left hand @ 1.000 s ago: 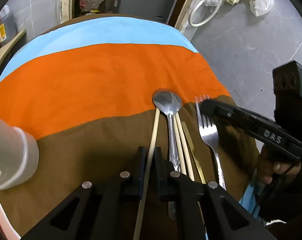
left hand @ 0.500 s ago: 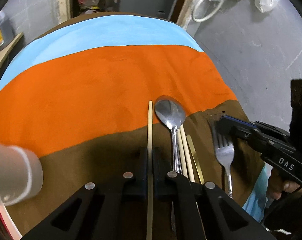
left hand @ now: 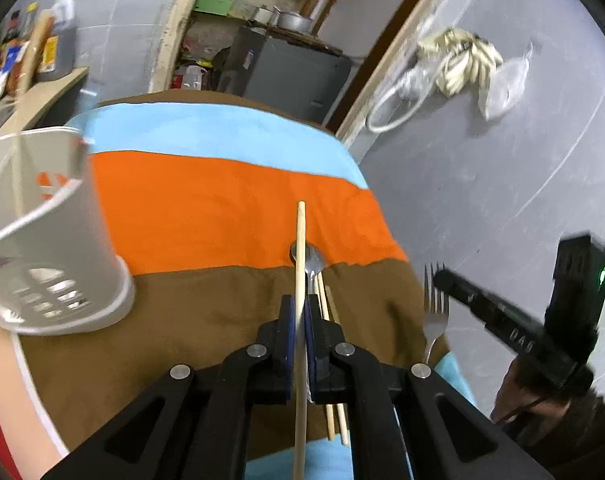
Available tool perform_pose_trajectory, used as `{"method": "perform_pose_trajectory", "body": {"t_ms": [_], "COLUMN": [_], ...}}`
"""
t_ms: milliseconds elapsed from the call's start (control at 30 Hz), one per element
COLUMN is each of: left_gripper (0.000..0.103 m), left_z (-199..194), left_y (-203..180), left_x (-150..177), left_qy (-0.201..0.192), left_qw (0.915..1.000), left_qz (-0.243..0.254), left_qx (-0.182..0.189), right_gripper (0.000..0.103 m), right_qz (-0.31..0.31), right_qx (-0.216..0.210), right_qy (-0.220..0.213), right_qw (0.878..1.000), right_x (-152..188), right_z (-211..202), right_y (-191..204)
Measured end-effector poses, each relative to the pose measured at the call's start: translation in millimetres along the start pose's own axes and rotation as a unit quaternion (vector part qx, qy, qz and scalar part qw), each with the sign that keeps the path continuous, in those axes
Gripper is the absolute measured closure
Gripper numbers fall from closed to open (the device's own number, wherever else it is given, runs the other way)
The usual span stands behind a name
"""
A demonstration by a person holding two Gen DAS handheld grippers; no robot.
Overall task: Organize utensils
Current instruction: 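Lift the held utensils with both tools off the cloth, then carry the held utensils with both tools over the white basket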
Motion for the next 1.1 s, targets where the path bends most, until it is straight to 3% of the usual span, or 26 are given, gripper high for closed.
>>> {"method": "perform_pose_trajectory", "body": {"t_ms": [200, 500, 700, 867, 1100], "left_gripper": [0.098, 0.098, 0.098, 0.098, 0.098], "left_z": [-42, -111, -159, -191, -205], "left_y": [9, 57, 100, 137, 170], "left_x": [-18, -51, -73, -99, -126], "left_qy": [-0.04, -0.119, -0.178, -0.232, -0.274], "left_qw": [0.9992, 0.992, 0.9813, 0.9669, 0.9539], "left_qz": [-0.004, -0.041, -0.063, -0.086, -0.087], "left_qx": [0.004, -0.011, -0.039, -0.061, -0.085], "right_gripper": [0.101, 0.101, 0.101, 0.101, 0.101], "right_qz": [-0.019, -0.052, -0.087, -0.108, -0.103], "right_qx": [0.018, 0.024, 0.009, -0.016, -0.05], "right_qy": [-0.025, -0.081, -0.121, -0.15, -0.179], "right_qw": [0.999, 0.995, 0.989, 0.983, 0.977], "right_x": [-1, -26, -59, -91, -123], "right_z": [-29, -60, -73, -82, -85], "right_y": [31, 80, 129, 169, 213]}}
Point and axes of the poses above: each gripper's, at about its wrist camera, not at the fingertips, and z roughly the way its jaws point, y to its left, x to its underside, the point moved 6 cm from there along z, roughly the way its jaws point, and after that the axes turned 1 degree about -z, right-handed, at the moved point
